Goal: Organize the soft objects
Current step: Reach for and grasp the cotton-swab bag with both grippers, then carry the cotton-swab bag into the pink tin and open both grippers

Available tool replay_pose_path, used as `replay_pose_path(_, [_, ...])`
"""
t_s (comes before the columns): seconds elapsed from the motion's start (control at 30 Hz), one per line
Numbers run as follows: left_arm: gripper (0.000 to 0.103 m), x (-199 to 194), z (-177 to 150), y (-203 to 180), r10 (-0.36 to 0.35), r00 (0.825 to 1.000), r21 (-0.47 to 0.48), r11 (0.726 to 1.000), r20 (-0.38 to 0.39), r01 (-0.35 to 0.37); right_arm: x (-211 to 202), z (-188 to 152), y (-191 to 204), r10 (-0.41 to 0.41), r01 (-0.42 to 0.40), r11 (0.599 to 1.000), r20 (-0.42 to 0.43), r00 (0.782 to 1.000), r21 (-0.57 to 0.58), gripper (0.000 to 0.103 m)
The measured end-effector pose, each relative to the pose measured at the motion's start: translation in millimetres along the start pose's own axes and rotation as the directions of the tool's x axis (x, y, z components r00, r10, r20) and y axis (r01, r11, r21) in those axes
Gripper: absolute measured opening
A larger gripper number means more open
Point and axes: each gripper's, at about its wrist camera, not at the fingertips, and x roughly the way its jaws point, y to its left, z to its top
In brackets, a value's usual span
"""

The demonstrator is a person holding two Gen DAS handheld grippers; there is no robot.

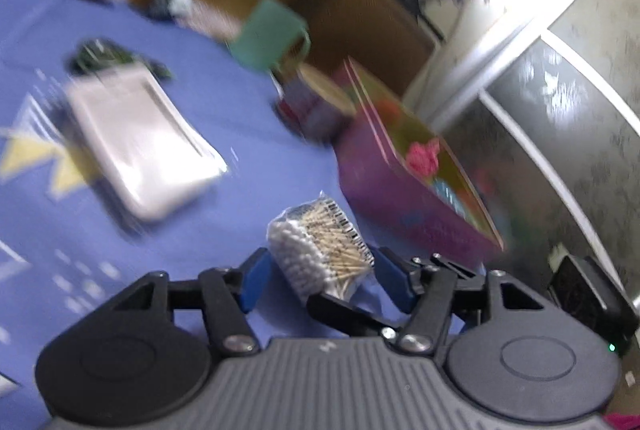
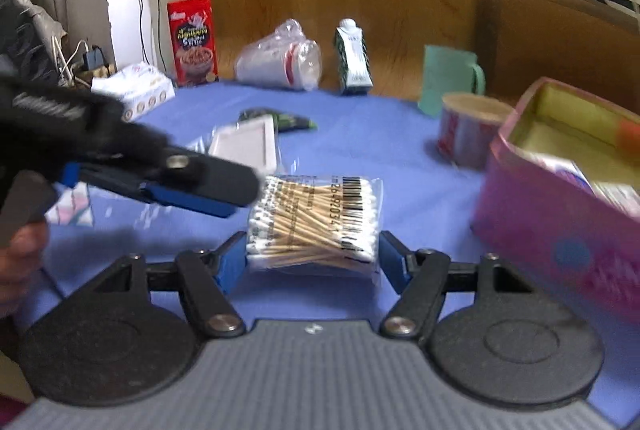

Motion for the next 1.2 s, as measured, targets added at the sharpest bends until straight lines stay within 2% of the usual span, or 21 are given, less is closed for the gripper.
replay_pose_path(0.07, [0.058, 12.0, -6.3, -3.9, 0.023, 0.999, 0.005, 1.000, -0.039, -0.022, -4.7, -8.8, -2.3, -0.011, 0.011, 1.000, 0.001, 1.000, 0.022, 0.073])
replay_pose_path(0.13, [0.060, 13.7, -7.6, -7.7, 0.035, 0.999, 0.025, 0.999, -0.028, -0.034, -5.8, -14.6, -6.3, -0.009, 0.009, 0.999, -0.010, 1.000, 0.046, 0.080])
replay_pose_path(0.2, [0.056, 14.7, -7.2, -9.8, 0.045, 0.999, 0.026, 0.999, -0.030, -0.044, -1.4, -17.8, -9.1, -0.003, 0.004, 0.998, -0.012, 1.000, 0.057, 0.081])
replay_pose_path(0.27, [0.047, 17.0, -6.8, -10.5, 0.051, 0.998, 0.018, 0.999, -0.034, -0.050, -1.5, -18.6, -9.5, 0.001, -0.001, 0.999, -0.002, 1.000, 0.050, 0.080])
replay_pose_path(0.3, [0.043, 17.5, -6.1, -11.2, 0.059, 0.998, 0.018, 0.998, -0.036, -0.059, -1.5, -18.8, -9.4, 0.009, -0.009, 0.999, 0.002, 1.000, 0.046, 0.072])
replay_pose_path(0.37, [0.042, 16.8, -1.4, -17.7, 0.054, 0.998, 0.030, 0.998, -0.030, -0.053, -3.1, -18.8, -9.8, 0.003, -0.004, 0.999, 0.022, 1.000, 0.035, 0.071])
replay_pose_path(0.47, [0.042, 14.7, 14.4, -38.5, 0.016, 1.000, 0.094, 0.995, -0.002, -0.016, -18.3, -17.9, -10.6, -0.034, 0.034, 0.999, 0.103, 0.994, 0.000, 0.071])
replay_pose_path(0.6, [0.043, 31.4, 38.8, -74.8, -0.026, 1.000, 0.194, 0.981, 0.006, 0.024, -41.8, -8.5, -21.7, -0.135, 0.143, 0.989, 0.230, 0.964, -0.019, 0.071])
replay_pose_path(0.73, [0.043, 66.6, 58.8, -108.4, -0.048, 0.999, 0.275, 0.960, -0.001, 0.046, -55.5, 0.5, -50.9, -0.226, 0.225, 0.974, 0.285, 0.931, 0.037, 0.071])
replay_pose_path(0.87, [0.046, 111.7, 79.1, -130.9, -0.041, 0.999, 0.307, 0.951, -0.015, 0.044, -56.3, 11.8, -89.0, -0.305, 0.283, 0.952, 0.279, 0.911, 0.117, 0.071])
replay_pose_path(0.97, [0.059, 147.0, 91.8, -142.9, -0.010, 1.000, 0.322, 0.947, 0.001, 0.009, -41.5, 22.5, -117.3, -0.356, 0.319, 0.931, 0.247, 0.901, 0.179, 0.072])
replay_pose_path(1.0, [0.065, 157.7, 95.0, -144.4, 0.020, 1.000, 0.322, 0.947, 0.018, -0.025, -31.9, 27.3, -124.5, -0.388, 0.350, 0.917, 0.231, 0.892, 0.191, 0.073])
replay_pose_path(1.07, [0.066, 172.1, 97.8, -144.8, 0.066, 0.997, 0.322, 0.943, 0.044, -0.077, -12.4, 35.7, -137.7, -0.463, 0.429, 0.882, 0.193, 0.865, 0.192, 0.078])
replay_pose_path(1.13, [0.066, 171.9, 96.1, -141.1, 0.074, 0.996, 0.308, 0.948, 0.047, -0.085, -4.4, 36.3, -147.3, -0.515, 0.482, 0.853, 0.174, 0.839, 0.200, 0.080])
replay_pose_path(1.2, [0.066, 165.7, 90.7, -137.7, 0.057, 0.997, 0.308, 0.949, 0.044, -0.068, -9.5, 30.4, -151.7, -0.495, 0.450, 0.861, 0.190, 0.848, 0.238, 0.080])
